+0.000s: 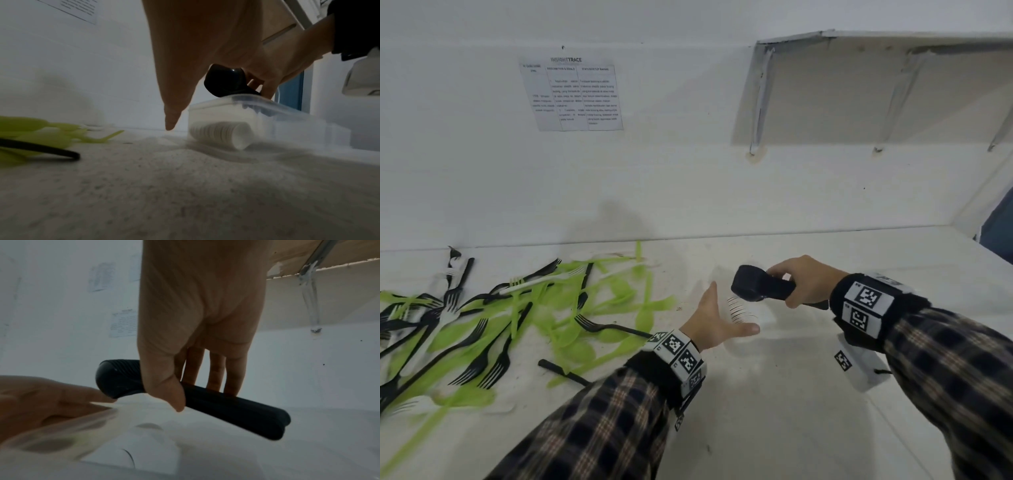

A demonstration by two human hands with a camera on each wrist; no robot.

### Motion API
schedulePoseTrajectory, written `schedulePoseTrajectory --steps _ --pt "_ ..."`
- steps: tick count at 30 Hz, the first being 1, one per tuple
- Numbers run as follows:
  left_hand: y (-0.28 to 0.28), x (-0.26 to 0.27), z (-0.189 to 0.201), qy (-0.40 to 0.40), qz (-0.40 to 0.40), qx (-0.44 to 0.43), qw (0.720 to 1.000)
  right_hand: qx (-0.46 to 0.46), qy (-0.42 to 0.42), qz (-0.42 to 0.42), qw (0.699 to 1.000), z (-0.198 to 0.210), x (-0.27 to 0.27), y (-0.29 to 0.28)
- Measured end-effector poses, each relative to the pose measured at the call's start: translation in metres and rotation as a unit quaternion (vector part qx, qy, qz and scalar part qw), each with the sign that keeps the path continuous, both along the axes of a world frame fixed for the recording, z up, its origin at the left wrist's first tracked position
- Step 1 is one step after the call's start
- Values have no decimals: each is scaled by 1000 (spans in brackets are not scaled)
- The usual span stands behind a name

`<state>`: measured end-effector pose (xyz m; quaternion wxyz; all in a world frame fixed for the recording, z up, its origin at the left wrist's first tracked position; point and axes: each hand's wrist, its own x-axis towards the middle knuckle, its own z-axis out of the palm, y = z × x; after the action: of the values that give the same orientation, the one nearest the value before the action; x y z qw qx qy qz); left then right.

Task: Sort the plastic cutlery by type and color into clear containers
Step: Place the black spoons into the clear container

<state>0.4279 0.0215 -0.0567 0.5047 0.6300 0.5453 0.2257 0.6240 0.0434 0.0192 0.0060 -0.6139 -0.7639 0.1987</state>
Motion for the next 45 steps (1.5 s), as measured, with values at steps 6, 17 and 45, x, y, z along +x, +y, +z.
schedulePoseTrajectory --steps 6,17,45 --pt "4 12 -3 2 -26 1 1000 -18 -14 11 1000 -24 7 17" --pt "17 17 -13 54 -49 15 997 -15 32 39 999 -49 8 34" --pt "28 17 1 2 -10 211 978 -75 676 -176 712 -35 -41 0"
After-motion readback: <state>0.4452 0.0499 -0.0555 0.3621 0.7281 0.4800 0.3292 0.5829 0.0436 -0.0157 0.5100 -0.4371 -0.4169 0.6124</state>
